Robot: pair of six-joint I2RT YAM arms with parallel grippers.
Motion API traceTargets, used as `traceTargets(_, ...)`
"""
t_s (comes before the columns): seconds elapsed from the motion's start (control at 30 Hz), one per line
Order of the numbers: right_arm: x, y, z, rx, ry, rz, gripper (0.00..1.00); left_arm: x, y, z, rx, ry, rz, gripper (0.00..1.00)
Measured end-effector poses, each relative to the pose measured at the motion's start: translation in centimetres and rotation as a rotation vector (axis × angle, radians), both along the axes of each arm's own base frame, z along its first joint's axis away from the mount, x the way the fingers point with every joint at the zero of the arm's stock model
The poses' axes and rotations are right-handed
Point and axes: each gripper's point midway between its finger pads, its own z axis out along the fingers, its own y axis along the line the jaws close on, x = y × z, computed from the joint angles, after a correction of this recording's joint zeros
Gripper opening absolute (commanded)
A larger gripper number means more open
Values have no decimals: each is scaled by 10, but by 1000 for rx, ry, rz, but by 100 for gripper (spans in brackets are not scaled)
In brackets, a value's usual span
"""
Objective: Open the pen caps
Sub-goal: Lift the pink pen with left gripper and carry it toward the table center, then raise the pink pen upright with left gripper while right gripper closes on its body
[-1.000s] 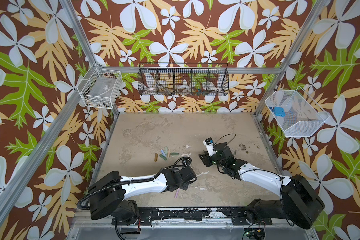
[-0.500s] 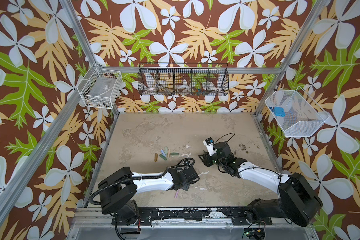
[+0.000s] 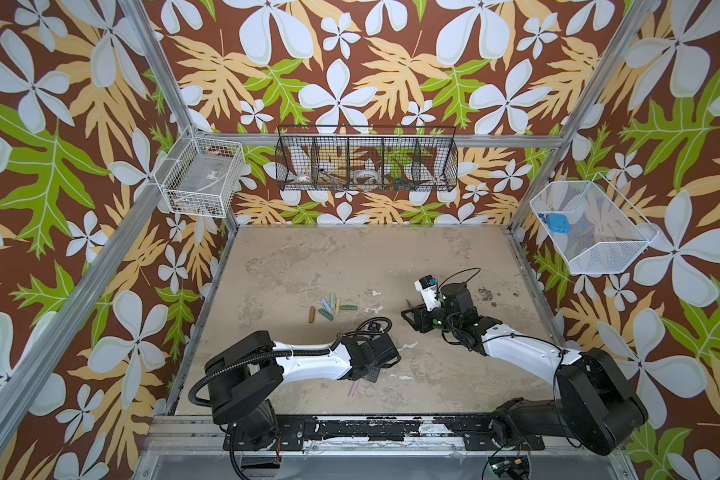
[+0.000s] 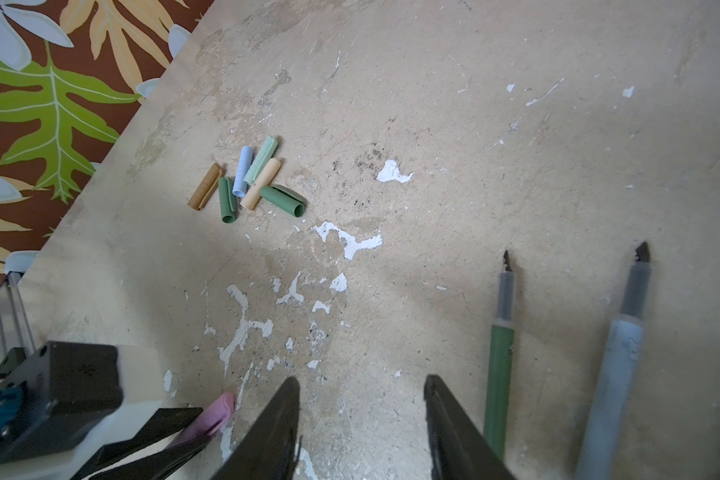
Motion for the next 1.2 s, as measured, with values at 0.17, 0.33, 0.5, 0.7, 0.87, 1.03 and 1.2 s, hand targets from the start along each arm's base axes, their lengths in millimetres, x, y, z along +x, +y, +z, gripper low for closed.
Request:
traceTargets(0.17, 0, -3, -11, 15, 52, -10, 49, 4, 5, 0, -6, 1, 23, 18)
traceTargets(0.33, -2, 0, -17, 28, 90, -3, 49, 9, 8, 4, -34, -15, 43, 13)
traceTargets(0.5, -2, 1, -17, 36, 92, 3, 49, 12, 13, 5, -66, -5, 58, 10)
traceTargets(0.7, -2, 2, -13, 47, 79, 9, 49, 25, 15, 26, -148, -30, 84, 8)
traceTargets(0.87, -4, 4, -6, 66, 58, 22, 49, 38, 11, 56, -244, -78, 90, 6)
traceTargets(1.03, -11, 7, 9, 113, 5, 57, 49, 62, 14, 93, -364, -147, 129, 5)
traceTargets(1.2, -25, 17, 31, 202, -68, 142, 49, 101, 29, 126, -477, -226, 211, 5)
